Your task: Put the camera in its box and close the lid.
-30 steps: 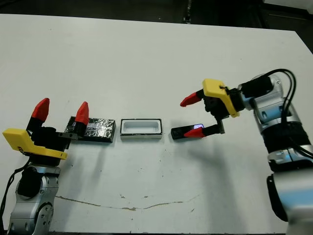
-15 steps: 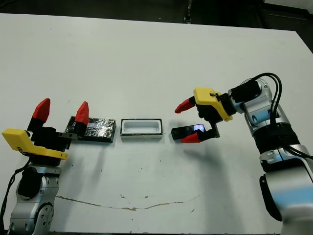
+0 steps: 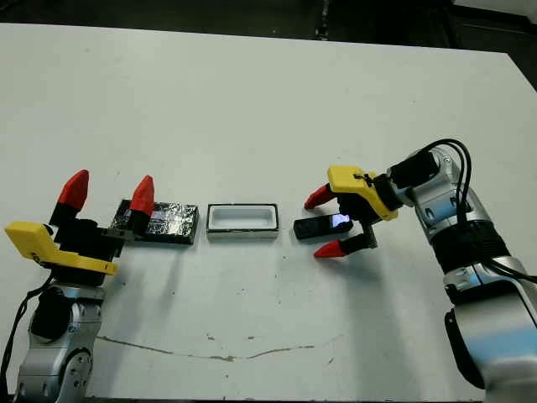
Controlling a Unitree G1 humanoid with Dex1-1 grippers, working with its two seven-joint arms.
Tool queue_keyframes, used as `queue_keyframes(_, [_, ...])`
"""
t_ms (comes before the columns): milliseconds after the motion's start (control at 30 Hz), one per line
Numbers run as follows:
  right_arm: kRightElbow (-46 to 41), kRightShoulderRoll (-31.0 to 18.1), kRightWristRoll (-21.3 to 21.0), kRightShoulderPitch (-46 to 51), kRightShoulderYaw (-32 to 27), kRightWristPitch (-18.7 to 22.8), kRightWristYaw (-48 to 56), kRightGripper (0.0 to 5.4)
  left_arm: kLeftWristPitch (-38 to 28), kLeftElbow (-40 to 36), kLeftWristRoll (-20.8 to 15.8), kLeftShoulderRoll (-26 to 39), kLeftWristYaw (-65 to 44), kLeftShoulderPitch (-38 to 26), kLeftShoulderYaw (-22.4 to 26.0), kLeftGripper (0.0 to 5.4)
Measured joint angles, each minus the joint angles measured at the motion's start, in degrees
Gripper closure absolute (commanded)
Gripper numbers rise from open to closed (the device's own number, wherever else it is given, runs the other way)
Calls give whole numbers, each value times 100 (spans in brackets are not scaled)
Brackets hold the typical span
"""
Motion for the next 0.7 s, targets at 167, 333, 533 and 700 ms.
queue_keyframes(167, [-63, 9, 3, 51, -18, 78, -174, 158, 0, 0, -3, -4, 2, 13, -4, 0])
queue_keyframes(333, [-138, 20, 91, 167, -101, 202, -291, 232, -1, 0, 0, -5, 2, 13, -5, 0])
queue_keyframes(533, [-214, 51, 155, 277, -201, 190, -408, 321, -1, 0, -6, -6, 1, 14, -12, 0])
queue_keyframes(700, [-181, 82, 221, 334, -259, -81, -422, 376, -3, 0, -3, -7, 1, 15, -20, 0])
